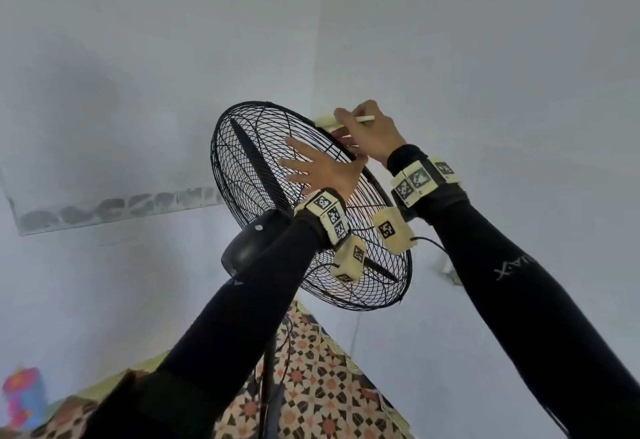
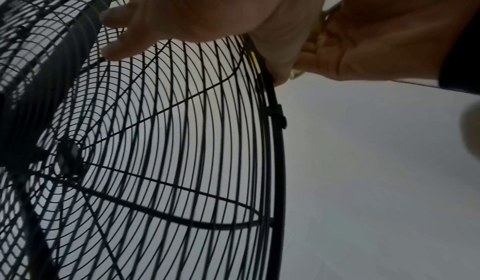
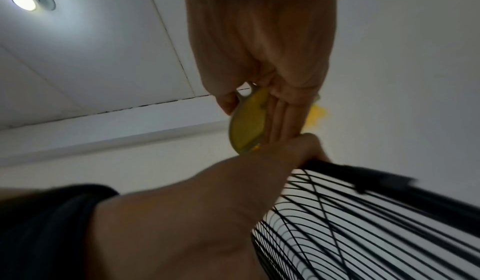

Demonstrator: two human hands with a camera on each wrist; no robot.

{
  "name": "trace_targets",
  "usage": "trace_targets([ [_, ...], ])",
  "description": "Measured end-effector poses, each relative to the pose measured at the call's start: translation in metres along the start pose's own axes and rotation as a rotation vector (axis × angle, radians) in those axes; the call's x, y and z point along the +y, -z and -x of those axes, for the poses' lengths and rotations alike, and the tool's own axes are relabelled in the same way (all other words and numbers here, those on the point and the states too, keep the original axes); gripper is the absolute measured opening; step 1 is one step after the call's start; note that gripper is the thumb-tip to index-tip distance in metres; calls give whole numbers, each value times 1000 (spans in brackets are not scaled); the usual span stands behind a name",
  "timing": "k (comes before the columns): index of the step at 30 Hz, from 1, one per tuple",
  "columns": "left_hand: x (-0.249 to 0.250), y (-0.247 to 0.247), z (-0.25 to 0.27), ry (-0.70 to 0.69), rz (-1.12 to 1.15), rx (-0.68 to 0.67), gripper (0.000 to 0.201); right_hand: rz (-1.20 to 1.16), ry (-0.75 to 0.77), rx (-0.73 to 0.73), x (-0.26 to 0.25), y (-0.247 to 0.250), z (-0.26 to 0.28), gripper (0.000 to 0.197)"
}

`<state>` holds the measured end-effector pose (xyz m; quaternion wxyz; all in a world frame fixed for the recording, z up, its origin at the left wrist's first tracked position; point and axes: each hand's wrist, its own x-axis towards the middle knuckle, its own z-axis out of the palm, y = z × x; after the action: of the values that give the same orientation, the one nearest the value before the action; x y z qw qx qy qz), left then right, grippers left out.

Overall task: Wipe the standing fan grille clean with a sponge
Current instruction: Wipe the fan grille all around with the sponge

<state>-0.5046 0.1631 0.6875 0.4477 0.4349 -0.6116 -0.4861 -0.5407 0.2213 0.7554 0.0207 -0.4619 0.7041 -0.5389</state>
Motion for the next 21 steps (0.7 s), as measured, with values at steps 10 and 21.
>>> trace_targets([
  [10,-41,89,-34,-276,-126,-249,129,-81,157,-107,9,-11,22,24],
  [21,-50,204,-104,-367,-40,-572,114,-160,361,-40,29,-109,66,25],
])
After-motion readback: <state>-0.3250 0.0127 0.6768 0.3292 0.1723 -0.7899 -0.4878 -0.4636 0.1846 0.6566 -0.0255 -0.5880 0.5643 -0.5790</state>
